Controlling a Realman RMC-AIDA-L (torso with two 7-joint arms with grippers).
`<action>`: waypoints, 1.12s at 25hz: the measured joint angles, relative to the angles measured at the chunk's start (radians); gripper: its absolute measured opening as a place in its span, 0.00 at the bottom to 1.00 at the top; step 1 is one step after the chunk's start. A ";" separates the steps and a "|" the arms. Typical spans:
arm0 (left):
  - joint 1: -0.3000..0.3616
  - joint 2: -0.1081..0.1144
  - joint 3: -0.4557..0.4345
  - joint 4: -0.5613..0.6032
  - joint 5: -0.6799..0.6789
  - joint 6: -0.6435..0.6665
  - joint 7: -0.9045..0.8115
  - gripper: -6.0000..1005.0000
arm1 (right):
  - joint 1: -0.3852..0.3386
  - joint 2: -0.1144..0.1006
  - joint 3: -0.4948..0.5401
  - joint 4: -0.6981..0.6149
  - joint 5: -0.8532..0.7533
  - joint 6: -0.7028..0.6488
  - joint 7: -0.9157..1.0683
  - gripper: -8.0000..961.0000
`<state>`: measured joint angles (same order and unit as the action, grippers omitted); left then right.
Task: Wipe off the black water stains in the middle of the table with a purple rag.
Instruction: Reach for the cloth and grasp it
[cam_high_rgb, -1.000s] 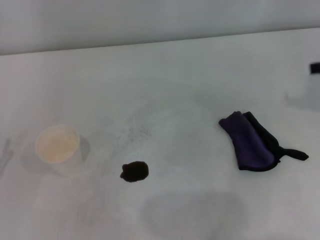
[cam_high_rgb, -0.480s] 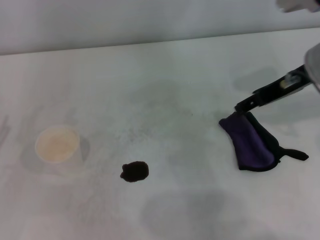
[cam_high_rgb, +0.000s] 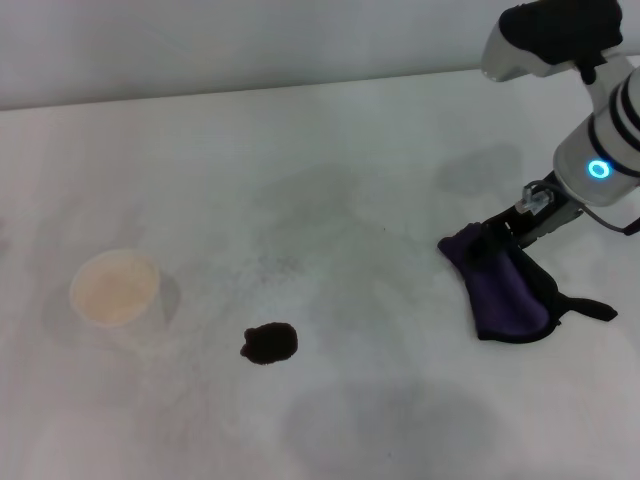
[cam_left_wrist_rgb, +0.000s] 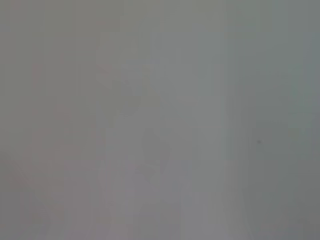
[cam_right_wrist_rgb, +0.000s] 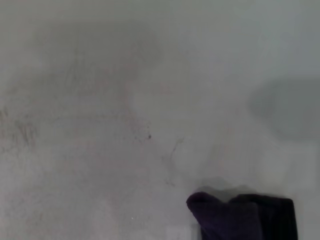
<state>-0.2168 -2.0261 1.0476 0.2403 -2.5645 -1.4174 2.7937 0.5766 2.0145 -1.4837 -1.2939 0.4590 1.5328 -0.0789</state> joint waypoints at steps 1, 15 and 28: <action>-0.002 0.003 0.000 0.001 0.000 0.003 0.000 0.88 | 0.005 0.000 -0.003 0.010 0.000 -0.004 0.005 0.84; -0.005 0.014 0.000 0.026 -0.004 0.032 0.006 0.88 | 0.098 0.000 -0.031 0.219 -0.051 -0.057 0.026 0.79; -0.019 0.022 -0.004 0.027 -0.005 0.069 0.007 0.88 | 0.145 0.005 -0.066 0.290 -0.051 -0.080 0.019 0.36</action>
<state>-0.2360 -2.0039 1.0436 0.2671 -2.5693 -1.3483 2.8006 0.7213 2.0190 -1.5500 -1.0037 0.4080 1.4527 -0.0594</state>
